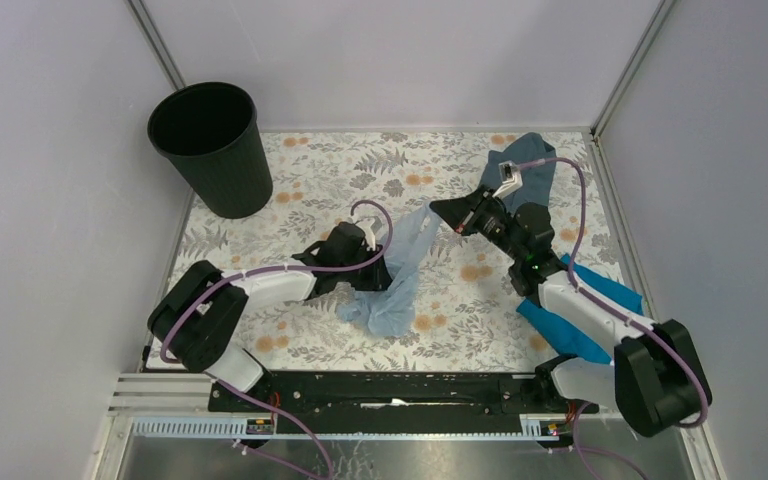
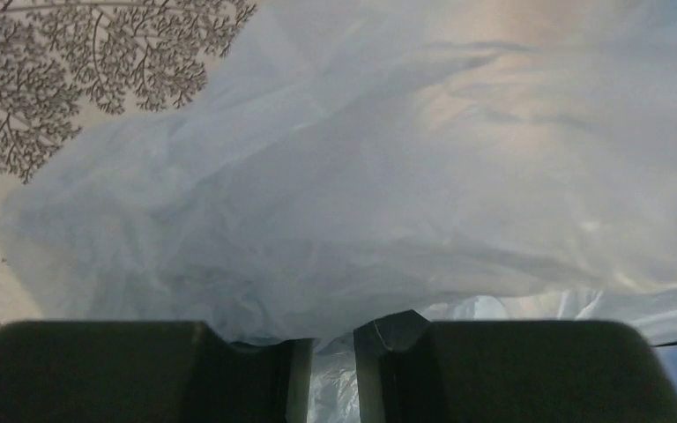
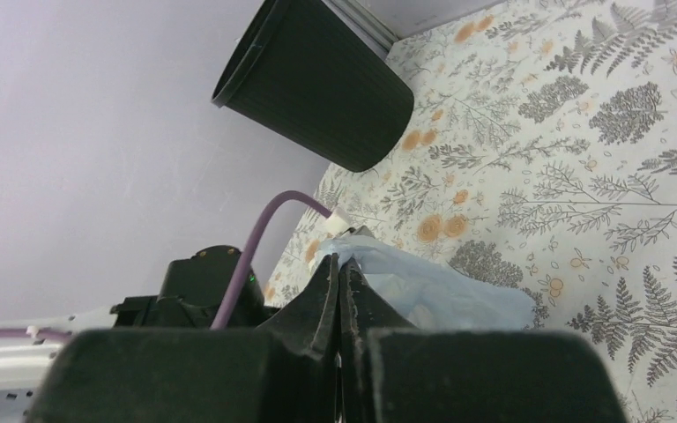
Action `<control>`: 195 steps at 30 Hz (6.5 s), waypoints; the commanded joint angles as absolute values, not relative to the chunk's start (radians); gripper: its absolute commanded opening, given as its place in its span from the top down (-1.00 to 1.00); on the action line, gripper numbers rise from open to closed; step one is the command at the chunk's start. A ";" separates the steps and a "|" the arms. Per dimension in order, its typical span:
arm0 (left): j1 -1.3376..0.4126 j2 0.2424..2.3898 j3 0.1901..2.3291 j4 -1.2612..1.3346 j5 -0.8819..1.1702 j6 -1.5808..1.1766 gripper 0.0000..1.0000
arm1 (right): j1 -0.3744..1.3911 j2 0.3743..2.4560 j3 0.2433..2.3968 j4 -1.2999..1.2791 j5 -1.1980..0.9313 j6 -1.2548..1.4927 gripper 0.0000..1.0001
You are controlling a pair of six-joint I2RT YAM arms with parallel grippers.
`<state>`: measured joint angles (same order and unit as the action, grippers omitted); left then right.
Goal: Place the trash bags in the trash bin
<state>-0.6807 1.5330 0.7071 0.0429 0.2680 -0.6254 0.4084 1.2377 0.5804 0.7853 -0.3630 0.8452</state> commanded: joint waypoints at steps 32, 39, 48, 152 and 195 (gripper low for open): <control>-0.479 0.921 0.565 -0.519 0.092 -1.294 -0.74 | 0.407 0.905 0.626 0.049 -0.282 0.465 1.00; -0.480 1.070 0.615 -0.683 0.173 -1.479 -0.81 | 0.406 0.895 0.612 0.064 -0.299 0.476 1.00; -0.480 1.143 0.505 -0.482 0.261 -1.629 -0.54 | 0.406 0.927 0.594 0.117 -0.331 0.497 1.00; -0.675 0.951 0.597 0.665 0.345 -0.787 1.00 | 0.850 1.544 0.603 0.759 0.236 0.754 0.20; -0.662 0.788 0.271 0.666 0.063 -0.711 1.00 | 0.893 1.112 0.528 -0.474 0.055 1.714 -0.88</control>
